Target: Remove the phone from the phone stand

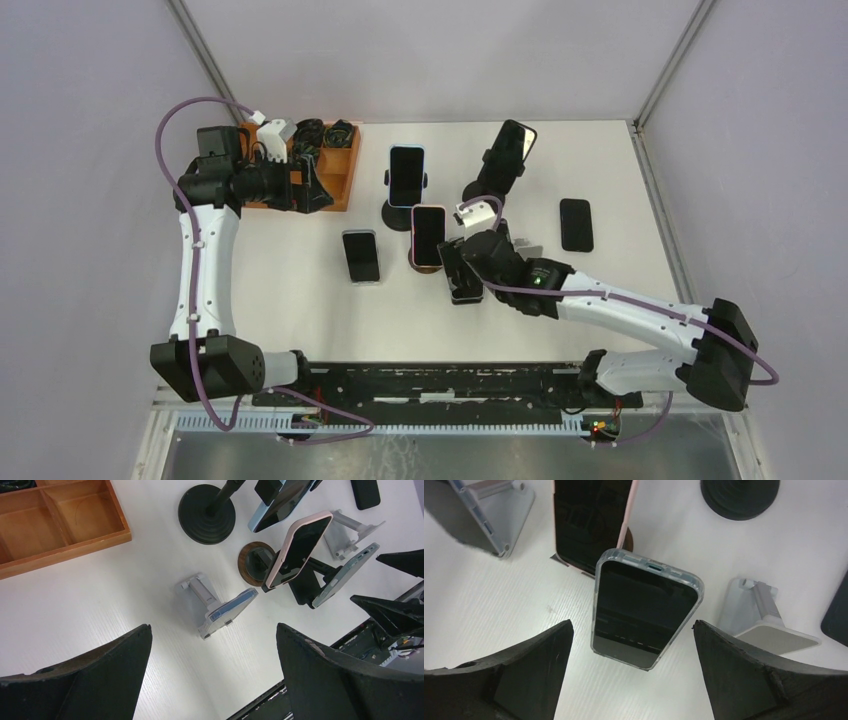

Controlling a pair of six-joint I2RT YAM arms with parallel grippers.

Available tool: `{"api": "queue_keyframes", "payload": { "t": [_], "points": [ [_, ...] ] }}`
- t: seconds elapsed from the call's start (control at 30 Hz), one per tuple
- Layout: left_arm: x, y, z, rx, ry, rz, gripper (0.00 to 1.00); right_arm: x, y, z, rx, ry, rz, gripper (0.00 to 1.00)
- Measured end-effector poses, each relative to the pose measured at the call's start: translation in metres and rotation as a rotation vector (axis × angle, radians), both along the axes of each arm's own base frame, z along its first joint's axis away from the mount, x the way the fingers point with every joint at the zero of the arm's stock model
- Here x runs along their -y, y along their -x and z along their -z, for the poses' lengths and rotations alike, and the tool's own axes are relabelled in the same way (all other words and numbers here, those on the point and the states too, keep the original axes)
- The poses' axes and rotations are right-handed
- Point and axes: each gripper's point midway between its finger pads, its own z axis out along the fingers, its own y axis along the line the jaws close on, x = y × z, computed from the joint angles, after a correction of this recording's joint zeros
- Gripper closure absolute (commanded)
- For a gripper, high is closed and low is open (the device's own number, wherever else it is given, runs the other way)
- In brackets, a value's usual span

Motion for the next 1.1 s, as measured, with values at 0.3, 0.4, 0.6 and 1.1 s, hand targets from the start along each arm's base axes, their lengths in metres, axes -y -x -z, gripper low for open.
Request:
{"api": "queue_keyframes", "payload": {
  "t": [0.3, 0.4, 0.6, 1.1],
  "points": [
    [0.001, 0.0, -0.001, 0.003, 0.003, 0.003, 0.0, 0.0, -0.015, 0.02, -0.001, 0.042, 0.112, 0.02],
    [0.002, 0.001, -0.002, 0.004, 0.008, 0.008, 0.0, -0.004, -0.017, 0.028, -0.009, 0.055, 0.113, 0.02],
    [0.003, 0.001, -0.003, 0.008, 0.014, 0.013, 0.0, -0.009, -0.023, 0.03, -0.009, 0.053, 0.12, 0.02],
    [0.003, 0.002, -0.004, 0.007, 0.014, 0.014, 0.0, -0.006, -0.036, 0.035, -0.002, 0.033, 0.158, 0.24]
  ]
}}
